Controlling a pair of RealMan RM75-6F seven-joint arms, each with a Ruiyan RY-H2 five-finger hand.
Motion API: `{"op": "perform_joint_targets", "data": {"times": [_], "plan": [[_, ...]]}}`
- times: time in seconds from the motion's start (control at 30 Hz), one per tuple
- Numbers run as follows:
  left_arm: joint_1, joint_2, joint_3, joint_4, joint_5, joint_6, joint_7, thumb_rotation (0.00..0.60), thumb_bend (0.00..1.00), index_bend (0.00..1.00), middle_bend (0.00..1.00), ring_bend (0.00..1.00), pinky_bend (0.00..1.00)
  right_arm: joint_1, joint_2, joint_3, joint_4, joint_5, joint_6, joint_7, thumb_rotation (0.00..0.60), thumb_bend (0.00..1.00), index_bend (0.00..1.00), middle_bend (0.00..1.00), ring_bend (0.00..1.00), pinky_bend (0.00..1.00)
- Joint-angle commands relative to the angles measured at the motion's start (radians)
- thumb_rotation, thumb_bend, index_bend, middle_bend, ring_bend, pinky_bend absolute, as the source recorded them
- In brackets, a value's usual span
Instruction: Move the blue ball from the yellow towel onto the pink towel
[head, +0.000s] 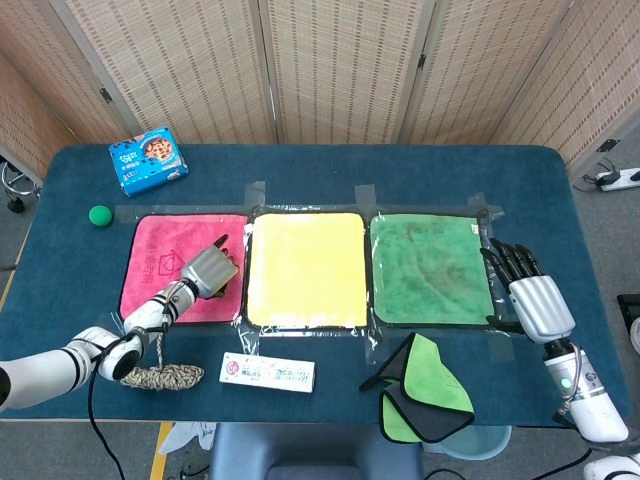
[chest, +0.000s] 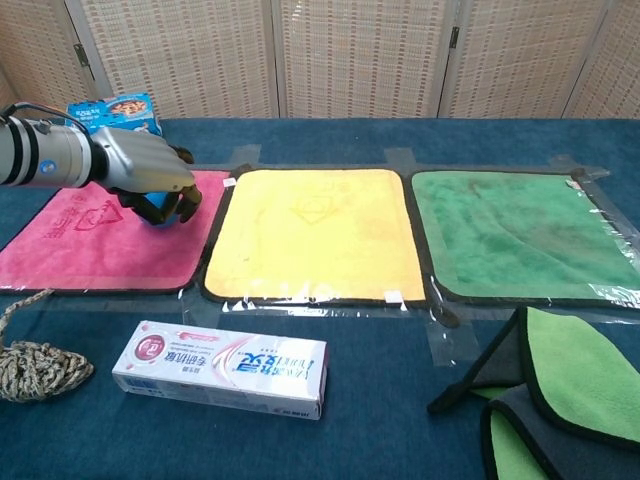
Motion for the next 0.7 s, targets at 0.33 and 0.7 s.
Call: {"op": "perform_joint_targets", "data": {"times": [0.33, 0.7], "plan": [[0.077, 0.06, -0.084, -0.121, -0.031, 0.128, -0.164, 0.243, 1.0, 0.28, 0.37, 0.26, 0.05, -0.018, 0.021, -0.001, -0.009, -0.001, 0.023, 0.011, 0.6, 0.08, 0.0, 0.0, 0.0, 0.0], [0.279, 0.183, -0.186, -0.246, 0.01, 0.334, -0.508, 0.255, 1.0, 0.16, 0.22, 0.16, 0.04, -0.047, 0.071, -0.016, -0.014, 0.014, 0.019, 0.058, 0.6, 0.08, 0.0, 0.0, 0.0, 0.0]]}}
